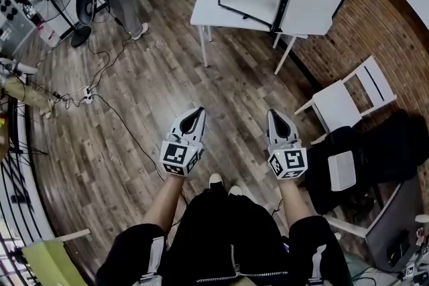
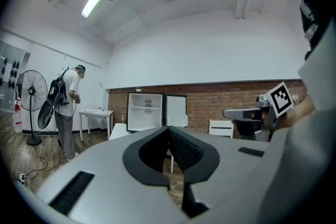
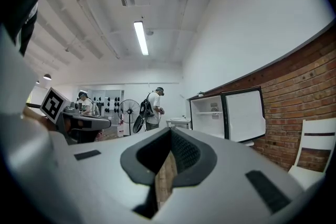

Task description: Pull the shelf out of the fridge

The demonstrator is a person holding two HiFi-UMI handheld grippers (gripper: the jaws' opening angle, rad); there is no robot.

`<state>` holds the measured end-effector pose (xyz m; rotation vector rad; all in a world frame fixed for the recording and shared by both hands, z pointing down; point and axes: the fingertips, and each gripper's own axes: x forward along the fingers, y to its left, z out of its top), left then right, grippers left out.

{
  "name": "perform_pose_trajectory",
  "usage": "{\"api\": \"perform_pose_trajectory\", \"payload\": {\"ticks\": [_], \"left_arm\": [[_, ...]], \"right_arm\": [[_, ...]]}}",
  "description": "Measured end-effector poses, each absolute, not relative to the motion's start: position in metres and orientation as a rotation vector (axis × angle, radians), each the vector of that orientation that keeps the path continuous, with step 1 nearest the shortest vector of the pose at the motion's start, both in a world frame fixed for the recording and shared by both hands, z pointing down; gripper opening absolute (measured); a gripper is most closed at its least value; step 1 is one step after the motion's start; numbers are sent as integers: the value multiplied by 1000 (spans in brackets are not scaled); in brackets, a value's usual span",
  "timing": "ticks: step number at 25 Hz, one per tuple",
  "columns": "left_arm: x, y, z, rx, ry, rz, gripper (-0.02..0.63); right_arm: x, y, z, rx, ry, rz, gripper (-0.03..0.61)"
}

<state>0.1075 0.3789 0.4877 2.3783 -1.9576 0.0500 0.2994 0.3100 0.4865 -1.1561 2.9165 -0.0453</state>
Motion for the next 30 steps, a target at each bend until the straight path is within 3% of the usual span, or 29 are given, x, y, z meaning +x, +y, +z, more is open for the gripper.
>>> {"api": "perform_pose_trajectory", "payload": {"ticks": [16, 30], "left_arm": [[60, 345, 495, 2385, -1939, 49, 20], [10, 203, 499, 2393, -1929, 78, 20]], "right_arm": [[260, 278, 499, -1204, 2910, -96, 0], [209, 140, 518, -1202, 2926, -152, -2]]}}
